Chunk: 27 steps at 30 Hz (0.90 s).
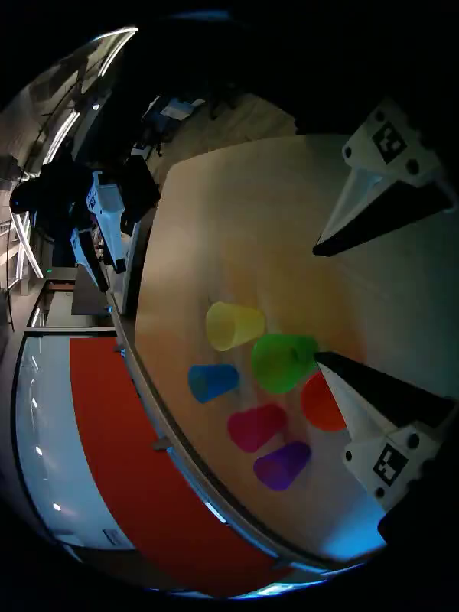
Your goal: Pour water
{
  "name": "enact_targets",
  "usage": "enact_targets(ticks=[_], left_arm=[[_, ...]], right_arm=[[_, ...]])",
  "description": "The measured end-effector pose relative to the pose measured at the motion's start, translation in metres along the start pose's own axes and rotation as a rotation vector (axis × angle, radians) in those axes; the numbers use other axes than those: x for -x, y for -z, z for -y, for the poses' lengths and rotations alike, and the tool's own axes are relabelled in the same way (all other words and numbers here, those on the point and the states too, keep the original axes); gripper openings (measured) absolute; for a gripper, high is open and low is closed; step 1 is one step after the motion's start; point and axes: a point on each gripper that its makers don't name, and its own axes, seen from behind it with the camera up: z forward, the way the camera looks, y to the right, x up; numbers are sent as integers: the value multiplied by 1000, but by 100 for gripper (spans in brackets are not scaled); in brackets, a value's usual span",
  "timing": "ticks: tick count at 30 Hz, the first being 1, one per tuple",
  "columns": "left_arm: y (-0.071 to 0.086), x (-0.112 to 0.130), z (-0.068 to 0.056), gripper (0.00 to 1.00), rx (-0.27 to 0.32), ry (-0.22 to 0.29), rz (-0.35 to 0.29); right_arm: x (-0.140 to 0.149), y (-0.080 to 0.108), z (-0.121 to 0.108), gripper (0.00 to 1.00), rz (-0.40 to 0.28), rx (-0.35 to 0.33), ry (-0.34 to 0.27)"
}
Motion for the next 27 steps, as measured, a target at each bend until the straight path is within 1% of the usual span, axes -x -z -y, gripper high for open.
enact_targets(ticks=[3,14,21,27], left_arm=[[-6,5,-3,93,13,-3,14],[-24,21,-1,93,29,-15,51],[-34,31,3,93,30,-21,72],[-41,35,13,93,15,-16,79]], right_arm=[[0,-1,0,100,2,0,1],[3,-5,-5,100,16,5,10],[3,-11,-4,100,22,-3,11],[6,-15,-5,100,27,-6,11]])
